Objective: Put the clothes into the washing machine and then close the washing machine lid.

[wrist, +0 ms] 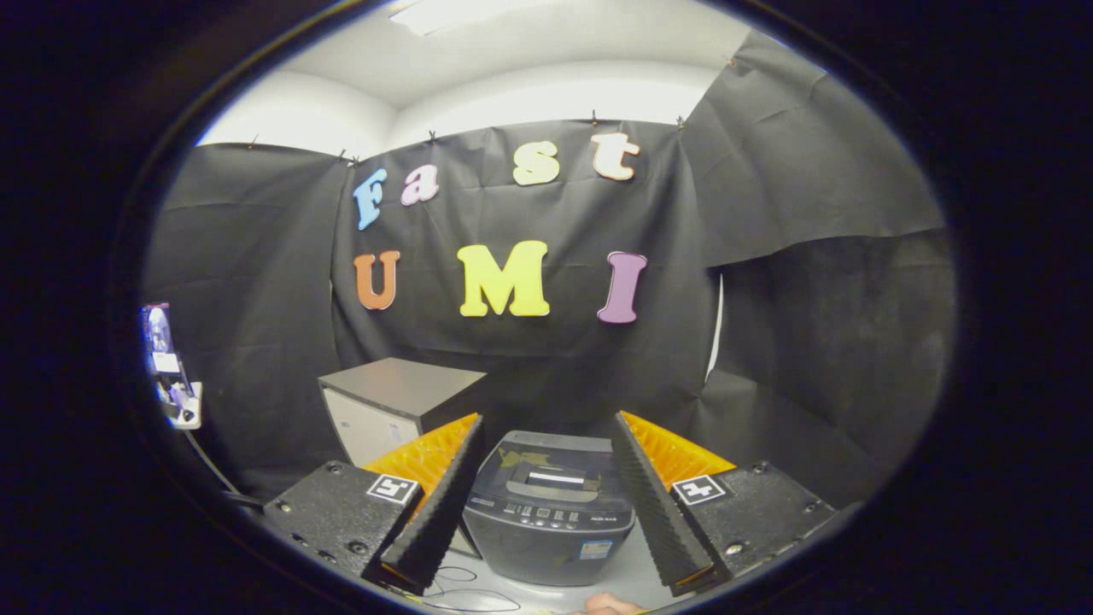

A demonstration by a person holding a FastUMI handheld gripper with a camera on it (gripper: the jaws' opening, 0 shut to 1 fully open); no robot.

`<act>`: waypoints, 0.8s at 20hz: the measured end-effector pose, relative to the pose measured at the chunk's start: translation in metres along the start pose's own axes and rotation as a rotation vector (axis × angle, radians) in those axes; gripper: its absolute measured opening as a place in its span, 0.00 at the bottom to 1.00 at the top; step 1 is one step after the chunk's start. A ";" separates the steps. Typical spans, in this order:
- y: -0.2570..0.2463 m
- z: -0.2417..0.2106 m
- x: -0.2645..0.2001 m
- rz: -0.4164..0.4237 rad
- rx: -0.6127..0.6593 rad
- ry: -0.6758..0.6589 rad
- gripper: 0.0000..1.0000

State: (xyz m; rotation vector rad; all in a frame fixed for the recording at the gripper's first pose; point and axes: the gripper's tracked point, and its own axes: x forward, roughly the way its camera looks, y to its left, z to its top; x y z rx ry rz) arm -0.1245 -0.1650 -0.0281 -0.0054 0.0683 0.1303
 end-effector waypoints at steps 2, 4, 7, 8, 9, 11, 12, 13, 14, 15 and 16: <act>-0.003 -0.004 -0.020 0.024 0.011 -0.006 0.94; -0.003 -0.006 -0.034 0.037 0.022 -0.011 0.93; -0.001 -0.006 -0.046 0.057 0.015 -0.018 0.93; -0.001 -0.004 -0.050 0.058 0.004 -0.023 0.94; -0.001 -0.001 -0.054 0.060 -0.005 -0.033 0.94; 0.000 0.003 -0.058 0.055 -0.015 -0.045 0.94; 0.002 0.005 -0.059 0.053 -0.014 -0.050 0.94; 0.005 0.007 -0.058 0.051 -0.013 -0.054 0.94; 0.009 0.008 -0.058 0.050 -0.013 -0.060 0.94; 0.012 0.009 -0.058 0.045 -0.013 -0.064 0.94; 0.018 0.010 -0.059 0.046 -0.010 -0.068 0.94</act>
